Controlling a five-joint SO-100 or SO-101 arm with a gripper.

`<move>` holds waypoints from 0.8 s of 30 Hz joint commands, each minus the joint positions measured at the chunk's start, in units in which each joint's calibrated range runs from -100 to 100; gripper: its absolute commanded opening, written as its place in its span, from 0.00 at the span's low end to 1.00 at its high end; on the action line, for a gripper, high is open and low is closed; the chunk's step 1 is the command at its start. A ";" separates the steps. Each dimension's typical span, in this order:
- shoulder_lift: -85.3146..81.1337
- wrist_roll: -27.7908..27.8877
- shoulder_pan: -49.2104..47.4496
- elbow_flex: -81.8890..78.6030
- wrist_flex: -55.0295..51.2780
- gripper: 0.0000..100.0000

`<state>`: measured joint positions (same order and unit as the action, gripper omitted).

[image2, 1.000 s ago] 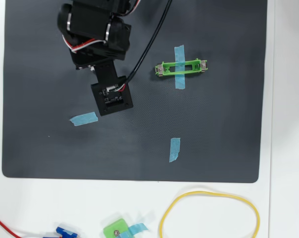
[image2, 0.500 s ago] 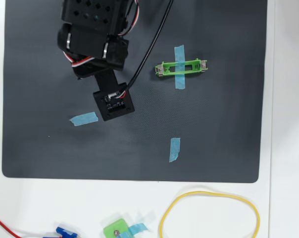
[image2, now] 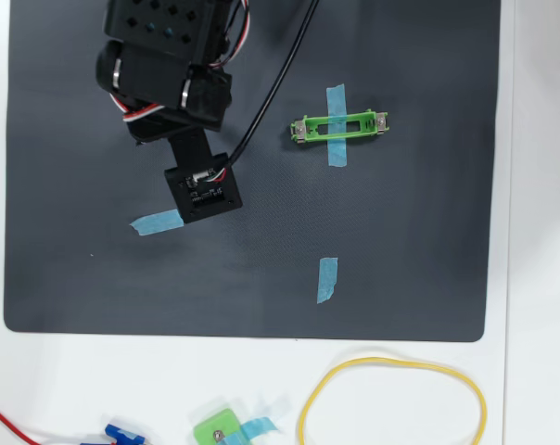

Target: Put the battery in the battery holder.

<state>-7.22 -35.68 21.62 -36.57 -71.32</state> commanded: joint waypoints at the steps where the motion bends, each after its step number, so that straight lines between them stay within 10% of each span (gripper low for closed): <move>1: -0.16 0.26 0.33 2.74 0.69 0.12; 24: 7.51 0.32 0.65 2.83 3.84 0.12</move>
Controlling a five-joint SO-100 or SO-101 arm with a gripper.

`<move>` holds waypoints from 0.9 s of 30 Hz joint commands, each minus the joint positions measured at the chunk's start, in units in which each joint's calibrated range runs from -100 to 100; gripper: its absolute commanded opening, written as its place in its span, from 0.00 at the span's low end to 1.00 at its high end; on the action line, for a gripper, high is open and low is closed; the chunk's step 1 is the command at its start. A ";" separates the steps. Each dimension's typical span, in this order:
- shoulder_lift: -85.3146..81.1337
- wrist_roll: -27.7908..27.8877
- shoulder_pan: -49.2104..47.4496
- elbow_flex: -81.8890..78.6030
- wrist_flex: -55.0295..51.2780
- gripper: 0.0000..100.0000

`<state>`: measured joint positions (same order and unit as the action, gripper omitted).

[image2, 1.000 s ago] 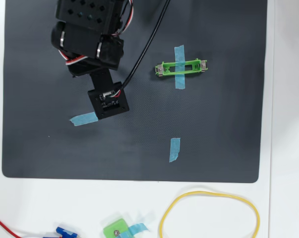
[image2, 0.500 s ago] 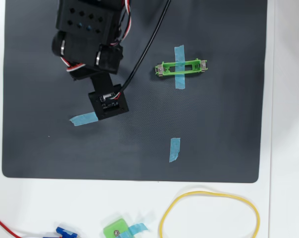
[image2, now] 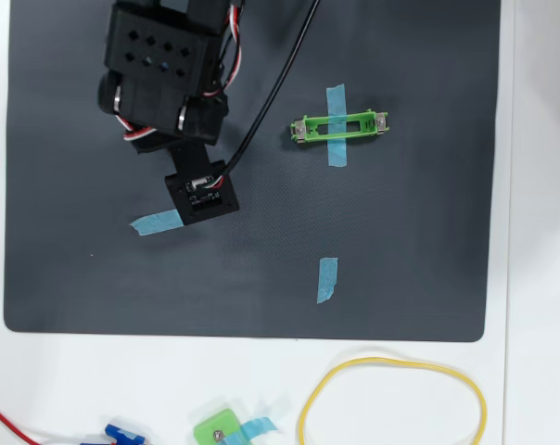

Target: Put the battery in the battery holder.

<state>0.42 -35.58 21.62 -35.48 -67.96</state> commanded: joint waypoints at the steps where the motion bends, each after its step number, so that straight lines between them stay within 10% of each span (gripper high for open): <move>1: -0.13 0.21 0.65 1.74 0.48 0.12; 27: 6.19 0.16 1.06 1.65 4.93 0.00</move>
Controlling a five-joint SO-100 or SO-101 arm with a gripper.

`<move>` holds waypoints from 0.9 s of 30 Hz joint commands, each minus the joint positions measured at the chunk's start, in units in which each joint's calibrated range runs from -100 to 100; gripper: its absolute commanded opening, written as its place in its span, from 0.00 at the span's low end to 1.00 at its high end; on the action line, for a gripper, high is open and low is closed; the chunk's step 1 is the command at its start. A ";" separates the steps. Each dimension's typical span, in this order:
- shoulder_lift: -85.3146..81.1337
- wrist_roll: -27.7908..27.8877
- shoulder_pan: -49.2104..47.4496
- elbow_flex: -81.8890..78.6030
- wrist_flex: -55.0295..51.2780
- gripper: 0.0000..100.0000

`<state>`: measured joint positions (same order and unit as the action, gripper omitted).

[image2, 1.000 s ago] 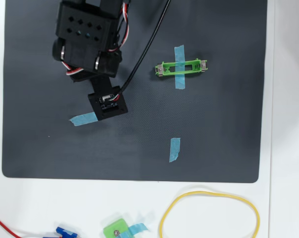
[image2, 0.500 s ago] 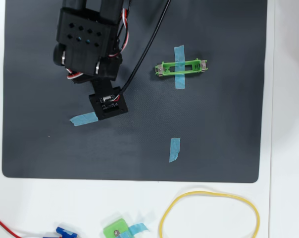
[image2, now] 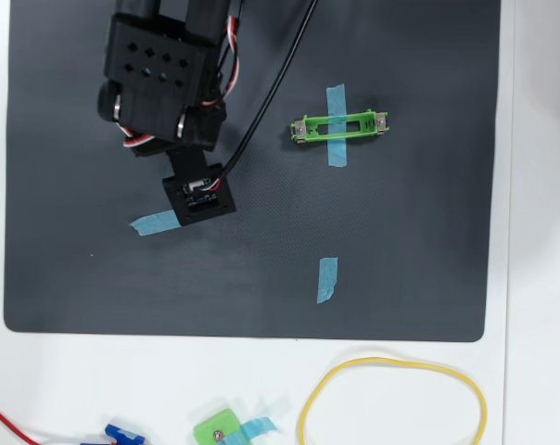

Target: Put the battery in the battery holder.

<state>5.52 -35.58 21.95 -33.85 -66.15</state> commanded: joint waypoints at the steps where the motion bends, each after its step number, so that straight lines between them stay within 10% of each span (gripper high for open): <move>1: 1.09 0.16 0.72 0.01 3.13 0.00; 27: -20.40 7.25 -7.27 -12.32 5.49 0.00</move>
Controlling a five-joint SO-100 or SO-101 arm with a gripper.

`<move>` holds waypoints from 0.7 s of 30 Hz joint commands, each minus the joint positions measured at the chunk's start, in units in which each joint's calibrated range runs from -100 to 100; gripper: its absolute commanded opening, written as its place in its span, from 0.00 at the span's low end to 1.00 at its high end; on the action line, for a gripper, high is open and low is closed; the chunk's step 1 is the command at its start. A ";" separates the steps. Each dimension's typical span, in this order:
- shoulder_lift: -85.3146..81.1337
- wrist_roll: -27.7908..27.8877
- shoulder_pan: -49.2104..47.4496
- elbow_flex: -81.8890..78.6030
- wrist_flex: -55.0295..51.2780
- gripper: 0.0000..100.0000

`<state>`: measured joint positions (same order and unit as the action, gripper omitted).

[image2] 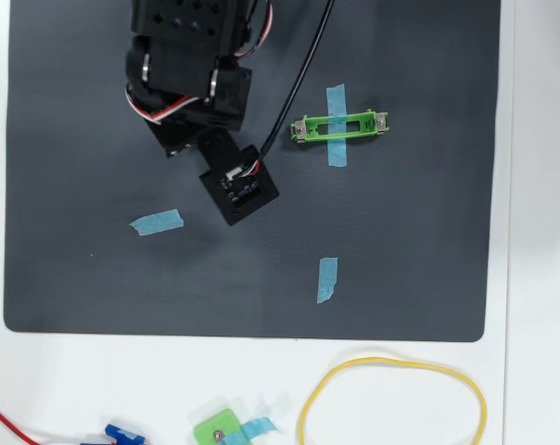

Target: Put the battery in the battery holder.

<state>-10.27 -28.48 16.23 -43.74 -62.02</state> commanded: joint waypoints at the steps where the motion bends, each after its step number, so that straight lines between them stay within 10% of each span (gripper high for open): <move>1: -5.29 0.00 -1.64 -3.31 1.88 0.00; 21: -18.77 9.54 -9.95 -11.68 15.51 0.00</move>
<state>-25.98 -20.81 6.68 -54.99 -50.04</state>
